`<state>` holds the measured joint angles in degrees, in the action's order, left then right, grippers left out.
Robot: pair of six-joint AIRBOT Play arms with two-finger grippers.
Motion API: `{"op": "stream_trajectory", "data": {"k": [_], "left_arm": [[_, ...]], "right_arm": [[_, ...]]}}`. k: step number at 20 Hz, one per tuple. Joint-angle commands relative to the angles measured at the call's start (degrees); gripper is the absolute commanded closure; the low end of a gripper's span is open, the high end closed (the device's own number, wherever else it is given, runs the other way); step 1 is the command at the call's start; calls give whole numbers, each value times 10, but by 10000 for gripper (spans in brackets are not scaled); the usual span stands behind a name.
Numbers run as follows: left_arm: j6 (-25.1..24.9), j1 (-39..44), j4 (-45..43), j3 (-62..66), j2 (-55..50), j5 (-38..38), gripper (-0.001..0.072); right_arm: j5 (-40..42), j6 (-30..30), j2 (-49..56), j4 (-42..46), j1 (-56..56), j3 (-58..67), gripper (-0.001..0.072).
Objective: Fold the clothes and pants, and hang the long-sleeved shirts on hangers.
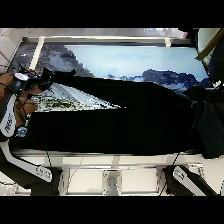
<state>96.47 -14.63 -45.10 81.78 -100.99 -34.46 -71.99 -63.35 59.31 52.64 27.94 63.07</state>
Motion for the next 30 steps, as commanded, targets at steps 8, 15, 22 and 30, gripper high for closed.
{"op": "stream_trajectory", "data": {"k": [8, 15, 22, 30], "left_arm": [[12, -12, 23, 5, -63, 88, 228], [7, -4, 23, 6, -81, 125, 242], [-30, 11, 18, 60, -123, 126, 385], [-31, 11, 19, 74, -154, 133, 487]], "right_arm": [[0, -4, 0, 2, -5, 1, 509], [0, -17, 0, 1, -5, 1, 509], [0, -20, 0, 1, -5, 1, 509], [0, -21, 0, 1, -5, 1, 509]]}}
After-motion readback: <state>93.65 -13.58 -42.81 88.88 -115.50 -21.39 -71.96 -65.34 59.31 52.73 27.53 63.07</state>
